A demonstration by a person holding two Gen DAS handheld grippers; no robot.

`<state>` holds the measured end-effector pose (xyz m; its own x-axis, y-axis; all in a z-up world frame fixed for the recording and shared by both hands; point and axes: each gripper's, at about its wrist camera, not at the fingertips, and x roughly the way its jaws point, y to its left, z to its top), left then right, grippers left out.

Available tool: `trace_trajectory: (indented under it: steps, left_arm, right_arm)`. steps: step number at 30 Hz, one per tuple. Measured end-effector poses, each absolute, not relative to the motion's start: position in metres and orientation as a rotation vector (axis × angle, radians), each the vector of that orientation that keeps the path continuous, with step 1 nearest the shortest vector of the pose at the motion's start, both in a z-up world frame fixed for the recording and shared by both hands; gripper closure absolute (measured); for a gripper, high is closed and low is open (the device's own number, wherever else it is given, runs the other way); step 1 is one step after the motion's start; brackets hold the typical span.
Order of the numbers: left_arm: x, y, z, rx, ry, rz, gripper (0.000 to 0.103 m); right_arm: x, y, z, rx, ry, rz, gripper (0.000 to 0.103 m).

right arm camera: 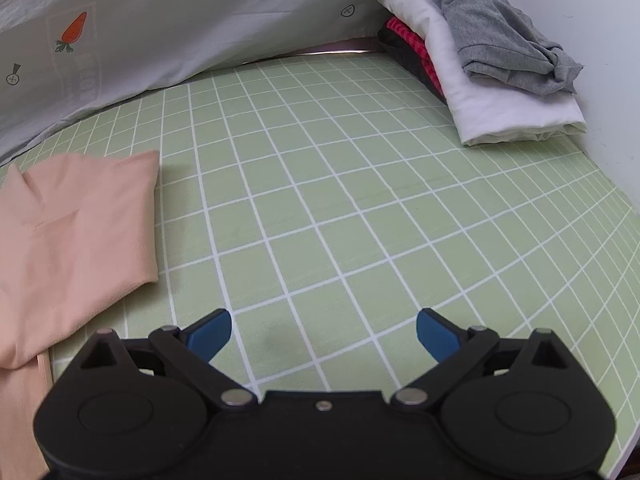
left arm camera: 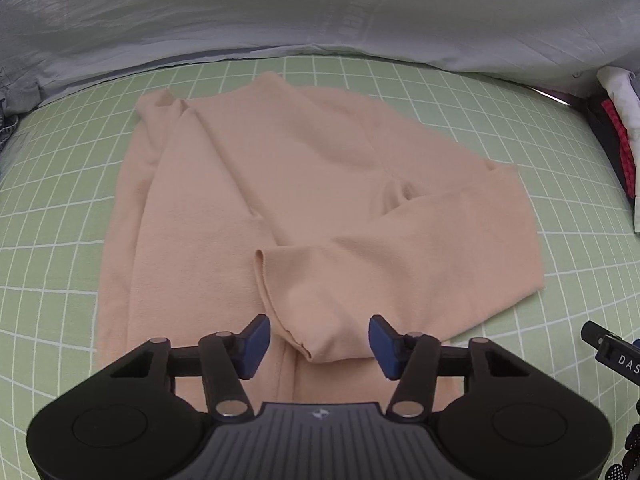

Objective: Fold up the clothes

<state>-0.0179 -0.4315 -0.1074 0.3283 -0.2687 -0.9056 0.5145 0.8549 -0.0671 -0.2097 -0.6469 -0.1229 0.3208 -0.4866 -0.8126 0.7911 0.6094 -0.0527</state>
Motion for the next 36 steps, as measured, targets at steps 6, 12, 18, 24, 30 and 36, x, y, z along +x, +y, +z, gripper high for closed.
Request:
trace_trajectory:
  steps: [6, 12, 18, 24, 30, 36]
  left_arm:
    - [-0.022, -0.429, -0.119, 0.201, 1.153, -0.575, 0.094]
    - [-0.020, -0.409, -0.090, 0.140, 1.035, -0.603, 0.096]
    - [0.005, -0.370, -0.061, 0.128, 0.876, -0.510, 0.096]
    - [0.060, -0.296, -0.023, 0.033, 0.733, -0.339, 0.096]
    - [0.127, -0.202, -0.030, -0.048, 0.729, -0.041, 0.095]
    - [0.141, -0.148, -0.063, -0.100, 0.847, 0.081, 0.059]
  right_arm:
    - [-0.207, -0.642, -0.124, 0.376, 0.915, -0.849, 0.003]
    - [-0.206, -0.632, -0.119, 0.340, 0.919, -0.836, 0.003]
    - [-0.195, -0.610, -0.112, 0.300, 0.922, -0.803, 0.003]
    - [-0.180, -0.573, -0.109, 0.228, 0.949, -0.741, 0.003]
    - [-0.169, -0.537, -0.104, 0.206, 0.946, -0.684, 0.003]
    - [-0.164, -0.512, -0.102, 0.186, 0.965, -0.696, 0.003]
